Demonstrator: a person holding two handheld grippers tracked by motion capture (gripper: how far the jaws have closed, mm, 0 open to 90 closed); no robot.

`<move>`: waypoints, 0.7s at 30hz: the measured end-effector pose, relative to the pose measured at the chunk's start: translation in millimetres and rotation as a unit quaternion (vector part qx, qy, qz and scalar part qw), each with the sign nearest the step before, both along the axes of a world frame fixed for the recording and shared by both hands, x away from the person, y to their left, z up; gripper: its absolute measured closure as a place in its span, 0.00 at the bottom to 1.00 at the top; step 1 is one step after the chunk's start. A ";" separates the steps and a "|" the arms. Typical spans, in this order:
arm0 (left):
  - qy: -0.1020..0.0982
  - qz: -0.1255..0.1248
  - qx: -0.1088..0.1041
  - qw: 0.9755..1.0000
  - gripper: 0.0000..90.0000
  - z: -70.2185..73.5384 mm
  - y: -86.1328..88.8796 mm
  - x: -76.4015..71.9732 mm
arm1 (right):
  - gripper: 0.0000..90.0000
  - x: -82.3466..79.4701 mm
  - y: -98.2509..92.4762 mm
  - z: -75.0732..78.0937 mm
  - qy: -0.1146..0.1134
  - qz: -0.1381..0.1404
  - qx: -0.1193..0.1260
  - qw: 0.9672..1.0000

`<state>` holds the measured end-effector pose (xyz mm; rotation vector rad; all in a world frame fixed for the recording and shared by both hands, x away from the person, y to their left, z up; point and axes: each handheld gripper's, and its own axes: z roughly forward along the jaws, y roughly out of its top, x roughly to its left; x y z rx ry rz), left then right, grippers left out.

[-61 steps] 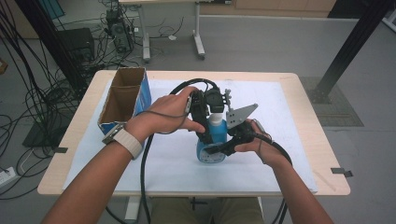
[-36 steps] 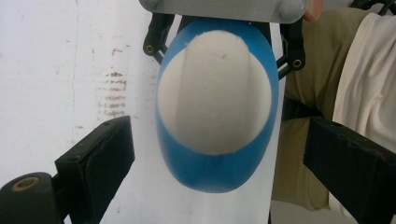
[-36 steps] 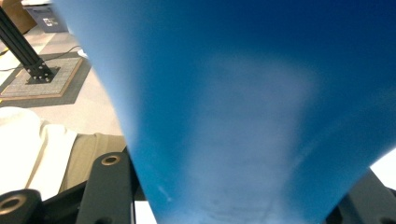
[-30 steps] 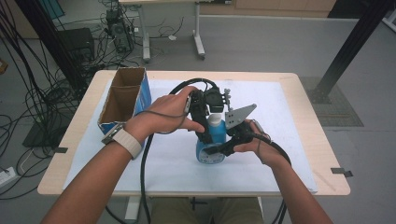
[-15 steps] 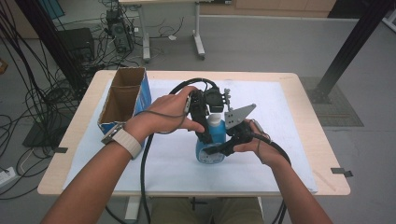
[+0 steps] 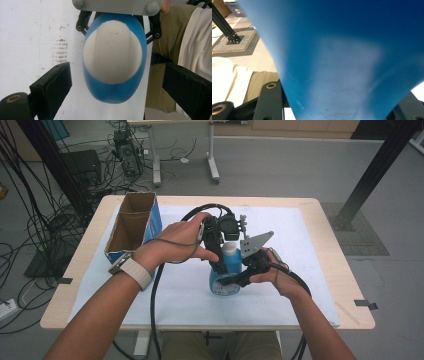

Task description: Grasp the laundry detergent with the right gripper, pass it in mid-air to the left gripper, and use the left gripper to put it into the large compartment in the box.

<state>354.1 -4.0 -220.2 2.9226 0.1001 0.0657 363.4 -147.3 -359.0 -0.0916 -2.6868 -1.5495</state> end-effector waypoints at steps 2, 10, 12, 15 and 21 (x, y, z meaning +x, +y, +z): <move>0.000 0.000 0.000 1.000 0.10 -0.2 -0.3 0.0 | 0.48 -0.2 -0.1 -0.3 0.001 -0.001 0.001 1.000; 0.001 0.000 0.000 1.000 0.10 -0.2 -0.8 -0.5 | 0.48 -0.1 -0.8 0.0 0.000 -0.001 -0.001 1.000; 0.001 0.000 0.001 1.000 0.10 -0.3 -0.8 -0.5 | 0.48 0.0 -0.9 0.0 0.001 -0.001 -0.001 1.000; 0.000 0.000 0.000 1.000 0.10 0.0 -0.5 -0.3 | 0.48 0.0 -1.2 -0.4 0.001 -0.002 -0.002 1.000; 0.000 0.000 0.000 1.000 0.10 -0.2 -0.5 -0.4 | 0.48 -0.2 -1.0 -0.8 0.001 -0.001 -0.003 1.000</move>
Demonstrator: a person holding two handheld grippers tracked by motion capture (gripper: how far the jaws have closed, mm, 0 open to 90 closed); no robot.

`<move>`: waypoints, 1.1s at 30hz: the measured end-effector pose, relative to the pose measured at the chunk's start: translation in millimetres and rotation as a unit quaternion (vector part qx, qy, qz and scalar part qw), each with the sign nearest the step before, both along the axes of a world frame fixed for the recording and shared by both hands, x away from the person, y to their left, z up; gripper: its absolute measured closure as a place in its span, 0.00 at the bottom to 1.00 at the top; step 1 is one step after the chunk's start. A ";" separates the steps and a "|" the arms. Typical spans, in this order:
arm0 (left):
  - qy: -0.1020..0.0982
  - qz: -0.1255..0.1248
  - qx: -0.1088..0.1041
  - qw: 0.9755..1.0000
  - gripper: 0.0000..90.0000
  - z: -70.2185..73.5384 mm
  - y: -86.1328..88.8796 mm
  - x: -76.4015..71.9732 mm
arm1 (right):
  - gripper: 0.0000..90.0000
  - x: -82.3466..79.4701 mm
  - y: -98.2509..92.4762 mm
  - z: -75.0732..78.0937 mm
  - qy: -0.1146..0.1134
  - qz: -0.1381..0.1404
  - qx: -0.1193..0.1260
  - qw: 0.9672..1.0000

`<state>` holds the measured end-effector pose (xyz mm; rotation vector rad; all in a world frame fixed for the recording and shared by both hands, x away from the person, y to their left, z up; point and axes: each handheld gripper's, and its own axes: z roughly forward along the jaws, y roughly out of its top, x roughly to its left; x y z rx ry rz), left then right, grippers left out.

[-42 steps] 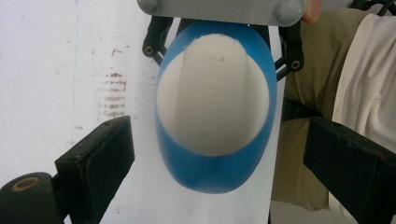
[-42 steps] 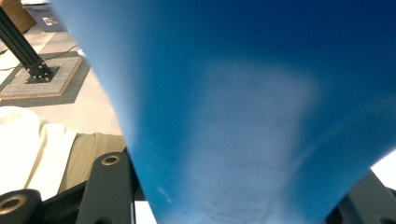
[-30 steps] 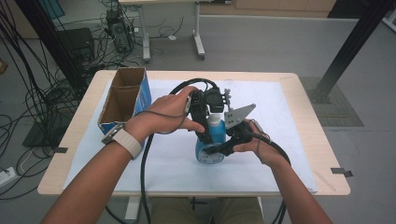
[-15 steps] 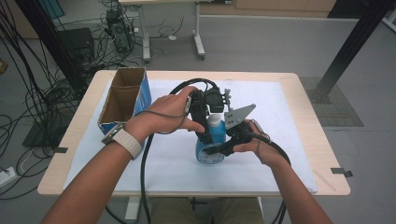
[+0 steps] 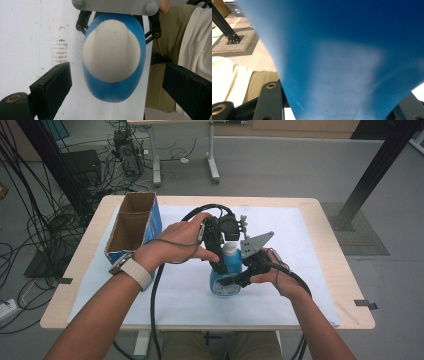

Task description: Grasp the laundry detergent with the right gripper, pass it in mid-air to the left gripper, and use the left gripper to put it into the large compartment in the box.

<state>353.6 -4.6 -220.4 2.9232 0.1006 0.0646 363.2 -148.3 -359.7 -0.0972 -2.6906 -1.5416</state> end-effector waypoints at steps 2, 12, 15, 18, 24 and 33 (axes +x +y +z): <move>0.000 0.000 0.000 1.000 0.10 0.0 -0.1 -0.1 | 0.48 0.1 0.2 0.1 0.000 0.000 0.000 1.000; -0.001 -0.002 0.001 1.000 0.10 0.1 0.3 0.2 | 0.48 0.5 0.7 -0.8 0.001 -0.001 0.000 1.000; -0.001 -0.001 0.001 1.000 0.10 0.3 0.5 0.3 | 0.48 0.6 0.5 -1.1 0.002 -0.001 -0.001 1.000; 0.000 0.000 0.001 1.000 0.10 0.2 0.4 -0.1 | 0.48 0.7 0.3 -0.8 0.002 -0.001 -0.001 1.000; 0.001 -0.001 0.001 1.000 0.10 0.0 -0.3 -0.6 | 0.48 0.7 0.4 -0.4 0.002 -0.001 0.000 1.000; 0.000 -0.003 -0.001 1.000 0.10 0.2 -0.7 -0.7 | 0.48 1.0 1.4 1.5 0.001 -0.001 -0.002 1.000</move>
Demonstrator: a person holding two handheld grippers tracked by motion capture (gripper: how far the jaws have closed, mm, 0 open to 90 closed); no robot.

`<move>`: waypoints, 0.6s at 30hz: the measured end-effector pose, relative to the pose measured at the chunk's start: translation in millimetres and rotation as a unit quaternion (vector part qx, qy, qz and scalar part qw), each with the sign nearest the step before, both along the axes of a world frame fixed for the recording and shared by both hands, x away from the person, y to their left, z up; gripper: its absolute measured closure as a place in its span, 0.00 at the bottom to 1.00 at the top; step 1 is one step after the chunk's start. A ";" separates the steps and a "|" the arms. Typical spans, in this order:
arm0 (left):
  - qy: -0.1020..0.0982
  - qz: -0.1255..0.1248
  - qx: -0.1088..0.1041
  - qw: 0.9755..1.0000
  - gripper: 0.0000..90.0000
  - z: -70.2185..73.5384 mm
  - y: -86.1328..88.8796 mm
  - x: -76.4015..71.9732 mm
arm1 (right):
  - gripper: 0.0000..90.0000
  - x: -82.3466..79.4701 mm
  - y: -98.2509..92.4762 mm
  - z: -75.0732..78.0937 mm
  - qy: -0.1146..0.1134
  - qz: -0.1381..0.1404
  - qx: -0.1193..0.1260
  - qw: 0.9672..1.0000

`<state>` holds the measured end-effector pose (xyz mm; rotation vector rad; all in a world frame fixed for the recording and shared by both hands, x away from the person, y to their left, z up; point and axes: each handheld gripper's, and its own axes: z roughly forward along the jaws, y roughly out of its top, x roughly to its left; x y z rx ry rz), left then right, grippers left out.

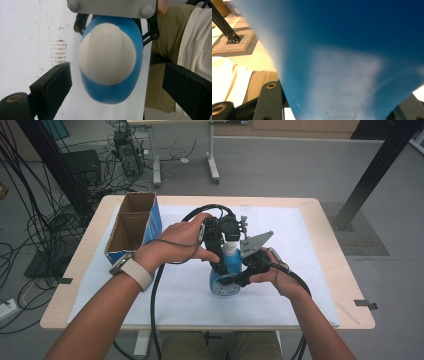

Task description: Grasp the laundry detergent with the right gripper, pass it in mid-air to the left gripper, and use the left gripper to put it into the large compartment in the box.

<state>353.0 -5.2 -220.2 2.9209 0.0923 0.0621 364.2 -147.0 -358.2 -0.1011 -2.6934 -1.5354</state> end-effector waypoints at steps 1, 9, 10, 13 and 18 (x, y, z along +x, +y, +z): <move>0.003 0.000 -0.005 1.000 0.10 -0.2 0.0 0.1 | 0.48 0.1 0.2 0.3 0.000 0.000 0.000 1.000; 0.008 -0.003 -0.011 1.000 0.11 -1.9 -3.2 -2.0 | 0.48 0.4 3.2 2.4 -0.002 0.003 -0.002 1.000; 0.008 -0.003 -0.011 1.000 0.11 -2.0 -3.2 -1.5 | 0.48 0.4 3.6 2.6 -0.003 0.003 -0.003 1.000; 0.008 -0.005 -0.010 1.000 0.11 -2.4 -3.4 -0.3 | 0.48 -0.4 4.9 3.3 0.000 0.006 -0.003 1.000; 0.011 0.001 -0.010 1.000 0.11 -3.8 -3.5 0.8 | 0.48 -2.6 7.0 6.7 -0.007 0.011 -0.003 1.000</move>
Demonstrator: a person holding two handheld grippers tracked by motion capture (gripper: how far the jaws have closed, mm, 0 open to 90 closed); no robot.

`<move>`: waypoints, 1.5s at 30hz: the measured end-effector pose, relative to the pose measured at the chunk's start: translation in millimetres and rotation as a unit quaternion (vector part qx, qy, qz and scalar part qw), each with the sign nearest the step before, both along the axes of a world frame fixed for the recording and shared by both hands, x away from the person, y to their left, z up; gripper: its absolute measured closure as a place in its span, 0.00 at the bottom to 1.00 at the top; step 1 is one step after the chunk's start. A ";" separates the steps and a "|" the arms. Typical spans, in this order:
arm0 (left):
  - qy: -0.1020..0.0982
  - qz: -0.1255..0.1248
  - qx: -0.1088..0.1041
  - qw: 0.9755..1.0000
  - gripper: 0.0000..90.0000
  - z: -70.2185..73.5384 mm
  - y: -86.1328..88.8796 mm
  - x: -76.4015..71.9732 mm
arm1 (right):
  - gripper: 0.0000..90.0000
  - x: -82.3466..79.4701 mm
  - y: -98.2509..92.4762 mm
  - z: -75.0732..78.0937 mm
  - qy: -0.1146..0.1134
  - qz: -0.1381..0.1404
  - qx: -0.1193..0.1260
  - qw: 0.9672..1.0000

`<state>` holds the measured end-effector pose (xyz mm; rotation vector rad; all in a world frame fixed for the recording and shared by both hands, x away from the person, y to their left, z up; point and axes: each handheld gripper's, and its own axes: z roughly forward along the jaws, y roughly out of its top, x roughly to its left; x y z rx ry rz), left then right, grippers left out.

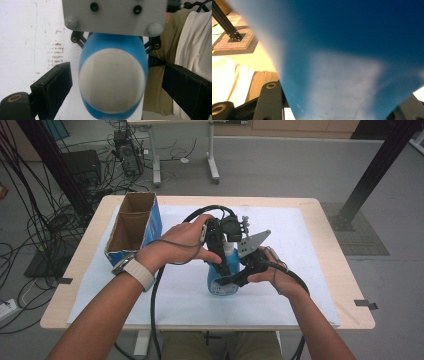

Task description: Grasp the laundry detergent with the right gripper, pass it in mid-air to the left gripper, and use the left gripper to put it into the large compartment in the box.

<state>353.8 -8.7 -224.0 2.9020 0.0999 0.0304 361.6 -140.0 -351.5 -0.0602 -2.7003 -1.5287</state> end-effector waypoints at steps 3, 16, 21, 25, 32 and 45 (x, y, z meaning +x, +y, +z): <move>0.001 -0.002 0.002 1.000 0.12 -0.4 -0.9 -0.2 | 0.48 -1.3 0.6 3.1 -0.001 0.004 0.001 1.000; 0.002 -0.008 0.007 1.000 0.16 -2.2 -3.6 -1.0 | 0.48 -4.4 2.0 8.6 -0.002 0.009 0.002 1.000; 0.001 -0.012 0.009 1.000 0.18 -2.7 -4.0 -1.2 | 0.48 -5.5 2.0 10.2 -0.003 0.011 0.003 1.000; 0.001 -0.013 0.009 1.000 0.19 -2.8 -5.0 -1.8 | 0.48 -6.0 2.6 11.5 -0.003 0.013 0.002 1.000; 0.001 -0.017 0.012 1.000 0.22 -3.6 -5.3 -1.9 | 0.48 -6.2 3.5 10.6 -0.001 0.014 0.001 1.000; 0.003 -0.025 0.021 0.999 0.27 -5.4 -7.1 -3.3 | 0.48 -6.5 3.8 11.7 -0.004 0.019 0.000 1.000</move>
